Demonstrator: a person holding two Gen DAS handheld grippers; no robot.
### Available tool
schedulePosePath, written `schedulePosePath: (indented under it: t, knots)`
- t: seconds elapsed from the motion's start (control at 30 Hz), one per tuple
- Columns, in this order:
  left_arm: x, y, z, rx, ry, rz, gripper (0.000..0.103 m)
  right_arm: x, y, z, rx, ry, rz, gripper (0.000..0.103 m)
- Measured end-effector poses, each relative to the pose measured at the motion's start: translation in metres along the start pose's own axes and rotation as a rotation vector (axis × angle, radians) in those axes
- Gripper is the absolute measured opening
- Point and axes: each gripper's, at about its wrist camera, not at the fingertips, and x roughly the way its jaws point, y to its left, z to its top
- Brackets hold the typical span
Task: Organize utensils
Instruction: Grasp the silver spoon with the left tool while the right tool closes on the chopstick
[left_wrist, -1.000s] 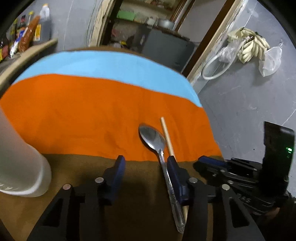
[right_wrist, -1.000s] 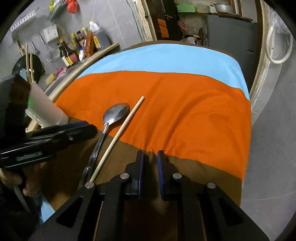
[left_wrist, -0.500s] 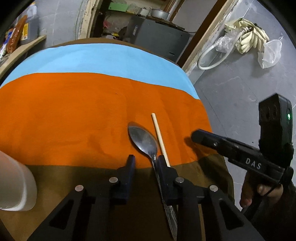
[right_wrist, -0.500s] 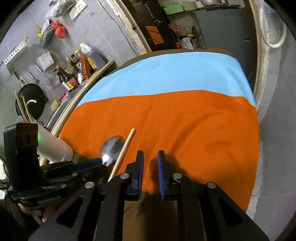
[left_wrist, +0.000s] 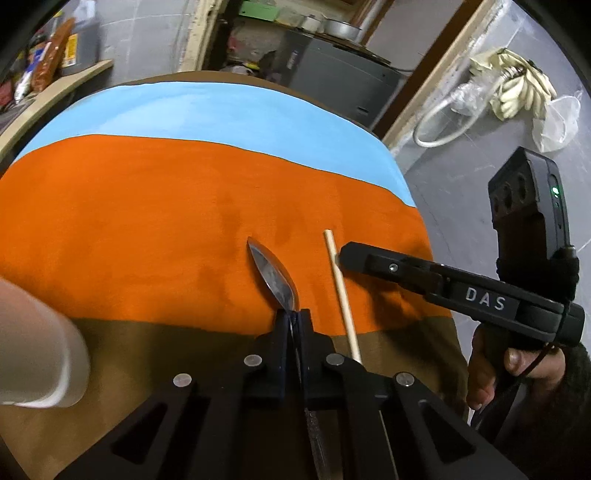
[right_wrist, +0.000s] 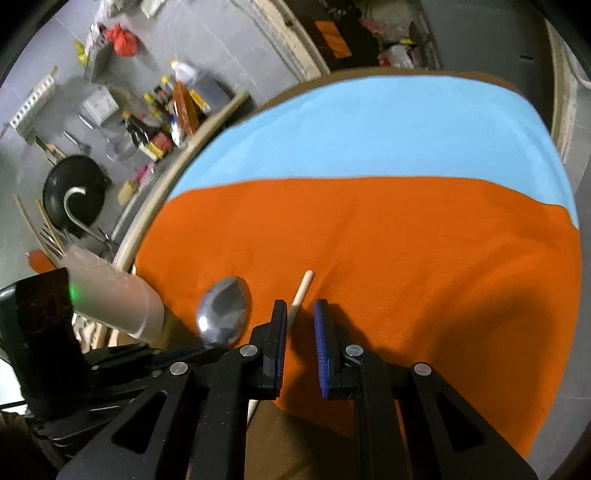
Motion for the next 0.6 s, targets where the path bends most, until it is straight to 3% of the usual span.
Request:
schedulePosePath:
  t: [0.37,0.6]
  knots:
    - [-0.012,0.011,-0.011,-0.056,0.009,0.027,0.006,0.017,0.021,0.004,-0.022,0.143,-0.046,0.014]
    - [-0.019,0.016,-0.017,-0.073,0.019,0.031,0.006,0.019,0.029,0.001,-0.050,0.184,-0.069,0.016]
